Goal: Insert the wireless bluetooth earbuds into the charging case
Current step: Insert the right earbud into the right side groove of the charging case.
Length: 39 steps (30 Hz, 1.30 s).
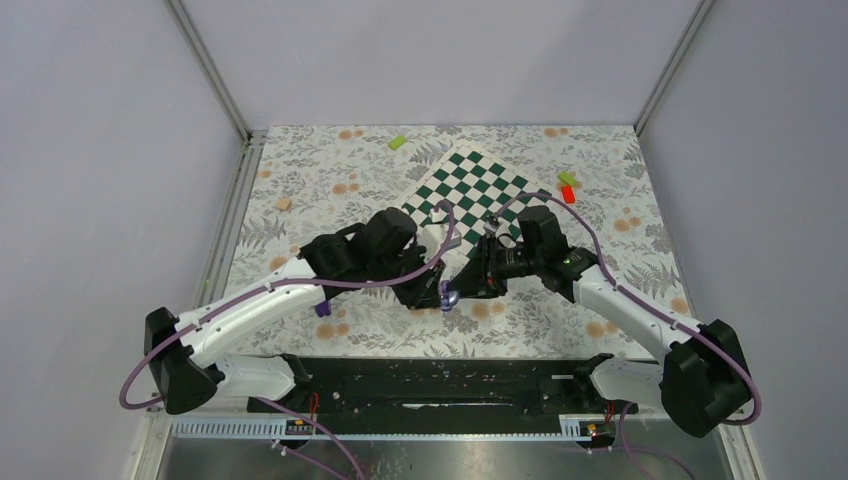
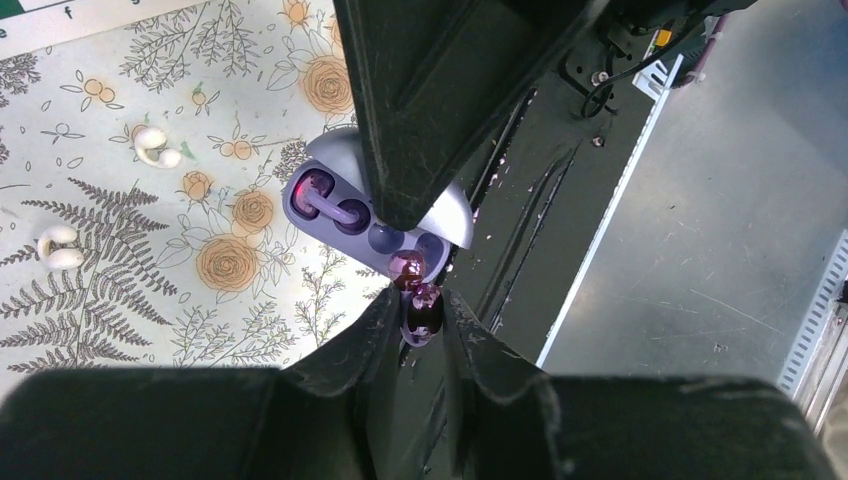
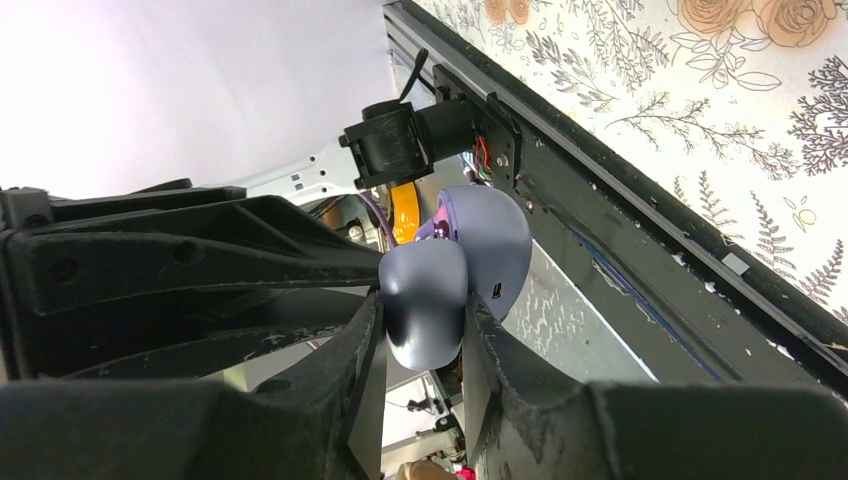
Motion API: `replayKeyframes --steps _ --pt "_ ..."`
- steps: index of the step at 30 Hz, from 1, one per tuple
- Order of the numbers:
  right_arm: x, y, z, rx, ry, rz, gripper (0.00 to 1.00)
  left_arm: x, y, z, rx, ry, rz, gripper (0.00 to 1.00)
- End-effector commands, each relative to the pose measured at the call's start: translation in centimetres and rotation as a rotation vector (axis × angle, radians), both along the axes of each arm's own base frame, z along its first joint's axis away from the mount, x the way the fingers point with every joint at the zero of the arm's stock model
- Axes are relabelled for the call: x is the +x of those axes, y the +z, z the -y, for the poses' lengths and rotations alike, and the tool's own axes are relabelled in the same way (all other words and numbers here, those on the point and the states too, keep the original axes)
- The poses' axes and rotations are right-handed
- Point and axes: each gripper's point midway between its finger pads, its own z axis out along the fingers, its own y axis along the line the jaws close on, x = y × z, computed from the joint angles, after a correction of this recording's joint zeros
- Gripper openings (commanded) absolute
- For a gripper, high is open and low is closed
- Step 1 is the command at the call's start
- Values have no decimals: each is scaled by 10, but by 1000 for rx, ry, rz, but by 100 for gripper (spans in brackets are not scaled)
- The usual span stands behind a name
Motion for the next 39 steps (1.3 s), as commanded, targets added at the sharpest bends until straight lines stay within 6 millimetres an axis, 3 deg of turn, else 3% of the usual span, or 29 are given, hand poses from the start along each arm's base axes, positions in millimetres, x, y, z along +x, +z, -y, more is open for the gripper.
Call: replayKeyframes --steps 1,12,25,33,39 --pt "5 19 -2 55 -14 59 0 10 17 11 -40 14 39 20" --pt "3 21 -2 80 -20 75 0 23 12 16 -28 84 48 19" --pt "5 22 -2 89 -34 81 0 16 13 14 -25 45 30 21" --pt "6 21 -3 90 -36 78 0 16 13 13 -20 44 37 34" --pt "6 20 -3 89 -37 77 0 17 12 11 -11 51 40 38"
